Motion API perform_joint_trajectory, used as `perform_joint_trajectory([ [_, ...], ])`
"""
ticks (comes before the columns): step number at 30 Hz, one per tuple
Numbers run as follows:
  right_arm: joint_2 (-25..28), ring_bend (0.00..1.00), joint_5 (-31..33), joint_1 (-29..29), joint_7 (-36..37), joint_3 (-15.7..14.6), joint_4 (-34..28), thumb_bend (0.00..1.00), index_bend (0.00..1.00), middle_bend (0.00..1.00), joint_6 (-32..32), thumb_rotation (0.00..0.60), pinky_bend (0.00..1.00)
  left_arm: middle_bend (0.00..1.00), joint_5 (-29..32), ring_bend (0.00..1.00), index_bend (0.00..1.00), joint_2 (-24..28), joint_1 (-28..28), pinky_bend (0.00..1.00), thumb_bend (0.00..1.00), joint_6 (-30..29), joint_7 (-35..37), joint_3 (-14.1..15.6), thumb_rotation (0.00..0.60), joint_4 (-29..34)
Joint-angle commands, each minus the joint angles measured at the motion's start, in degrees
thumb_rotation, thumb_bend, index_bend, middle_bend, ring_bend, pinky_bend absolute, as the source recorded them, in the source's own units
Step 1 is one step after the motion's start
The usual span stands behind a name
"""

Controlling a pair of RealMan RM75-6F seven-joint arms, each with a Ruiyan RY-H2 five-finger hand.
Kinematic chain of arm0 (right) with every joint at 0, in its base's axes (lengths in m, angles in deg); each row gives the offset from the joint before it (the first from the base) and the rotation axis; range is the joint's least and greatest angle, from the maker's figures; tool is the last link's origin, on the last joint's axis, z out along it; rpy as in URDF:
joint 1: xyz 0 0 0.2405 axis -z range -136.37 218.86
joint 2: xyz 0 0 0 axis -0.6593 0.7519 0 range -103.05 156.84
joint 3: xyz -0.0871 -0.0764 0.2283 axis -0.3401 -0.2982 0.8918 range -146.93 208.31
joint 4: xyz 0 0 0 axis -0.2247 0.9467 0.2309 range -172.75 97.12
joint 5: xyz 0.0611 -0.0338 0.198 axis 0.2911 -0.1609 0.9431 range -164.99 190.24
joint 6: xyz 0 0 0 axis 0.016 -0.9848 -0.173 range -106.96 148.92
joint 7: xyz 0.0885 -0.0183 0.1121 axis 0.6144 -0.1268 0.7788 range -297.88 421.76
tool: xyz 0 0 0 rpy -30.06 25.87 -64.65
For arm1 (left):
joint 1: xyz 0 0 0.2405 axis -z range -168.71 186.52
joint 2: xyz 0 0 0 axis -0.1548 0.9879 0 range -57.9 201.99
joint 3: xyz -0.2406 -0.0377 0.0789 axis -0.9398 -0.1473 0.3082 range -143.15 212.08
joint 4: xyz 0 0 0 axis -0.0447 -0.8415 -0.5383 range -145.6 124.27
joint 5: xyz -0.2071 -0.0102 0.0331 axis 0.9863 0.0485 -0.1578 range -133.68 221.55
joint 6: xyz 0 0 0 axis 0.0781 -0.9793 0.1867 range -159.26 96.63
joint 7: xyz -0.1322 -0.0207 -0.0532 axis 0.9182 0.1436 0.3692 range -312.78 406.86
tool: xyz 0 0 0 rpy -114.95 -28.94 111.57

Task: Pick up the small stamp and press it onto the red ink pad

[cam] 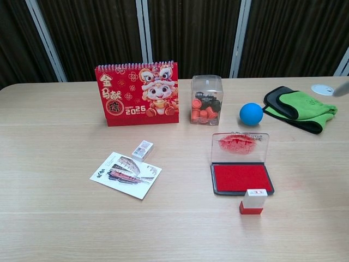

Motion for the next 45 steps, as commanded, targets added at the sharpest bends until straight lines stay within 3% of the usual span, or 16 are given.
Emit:
perform_joint_trajectory([
  [1, -2.73, 0.92, 2.28, -4.15, -2.68, 0.66, -1.42, 0.0, 0.31, 0.42, 4.86, 0.6, 1.0, 0.0, 1.48, 0.0, 0.0, -0.85, 0.55, 0.0, 0.0, 1.11, -1.48, -0.47, 0.6, -0.14],
  [6, -6.9, 0.93, 3.98, -7.0, -3.67, 0.25, -1.11, 0.01, 0.35, 0.47, 8.56, 0.6, 1.0, 0.0, 3.69, 0.0, 0.0, -1.8, 1.11, 0.0, 0.0, 2.41, -3.79, -0.98, 0.6, -0.36],
  [25, -20.6, 0.93, 9.79, -11.89, -18.23, -2.7, 5.03, 0.19, 0.37, 0.47, 12.18, 0.6, 1.0, 0.0, 5.67, 0.0, 0.0, -2.54, 1.59, 0.0, 0.0, 3.32, -5.35, -1.15, 0.6, -0.87],
  [45, -26.09, 0.93, 12.79, -13.56, -20.01, -3.34, 8.63, 0.26, 0.42, 0.51, 11.6, 0.6, 1.0, 0.0, 6.33, 0.0, 0.0, -2.57, 1.88, 0.0, 0.0, 3.91, -5.8, -1.0, 0.6, -0.81],
])
